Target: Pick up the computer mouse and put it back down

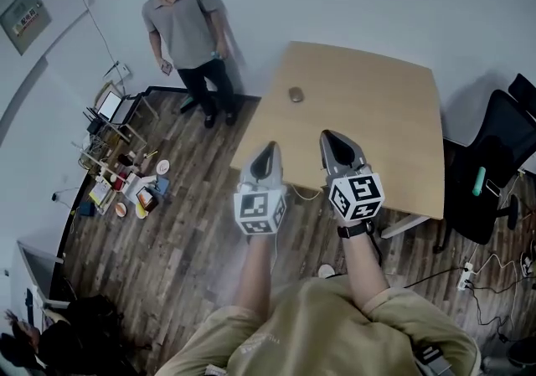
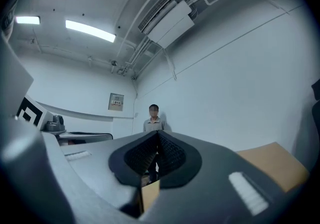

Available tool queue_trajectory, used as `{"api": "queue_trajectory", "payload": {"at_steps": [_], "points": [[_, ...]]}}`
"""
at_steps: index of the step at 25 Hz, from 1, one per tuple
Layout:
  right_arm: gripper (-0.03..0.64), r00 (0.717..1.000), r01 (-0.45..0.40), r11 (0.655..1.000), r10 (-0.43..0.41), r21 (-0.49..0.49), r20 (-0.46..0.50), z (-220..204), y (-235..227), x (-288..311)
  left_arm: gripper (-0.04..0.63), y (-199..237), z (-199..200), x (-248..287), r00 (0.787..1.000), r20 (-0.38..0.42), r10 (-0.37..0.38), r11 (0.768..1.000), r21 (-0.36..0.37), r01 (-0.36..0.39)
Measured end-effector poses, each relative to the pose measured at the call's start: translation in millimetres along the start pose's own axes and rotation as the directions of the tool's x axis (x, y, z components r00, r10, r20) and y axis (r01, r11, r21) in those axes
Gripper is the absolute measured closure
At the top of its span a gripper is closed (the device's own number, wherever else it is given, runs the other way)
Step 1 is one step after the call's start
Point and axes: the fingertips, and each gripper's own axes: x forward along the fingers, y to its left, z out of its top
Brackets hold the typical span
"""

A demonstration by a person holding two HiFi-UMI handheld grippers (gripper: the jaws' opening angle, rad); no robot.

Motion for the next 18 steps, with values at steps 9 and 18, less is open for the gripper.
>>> {"api": "queue_trajectory", "payload": {"at_steps": [9,18], "points": [[0.612,0.999,0.006,1.0,-0.006,0.018,-0.042,-17,-82,18,0.594,-26,-22,70,0.999,-0.046,0.029,0.999,-0.017,-0.029],[0.612,0.991,0.011,0.999,-0.006,0.033,-0.132,-53,-107,73,0.594,-2,-46,130,0.995,-0.095,-0.013,0.999,-0.032,0.01]]}}
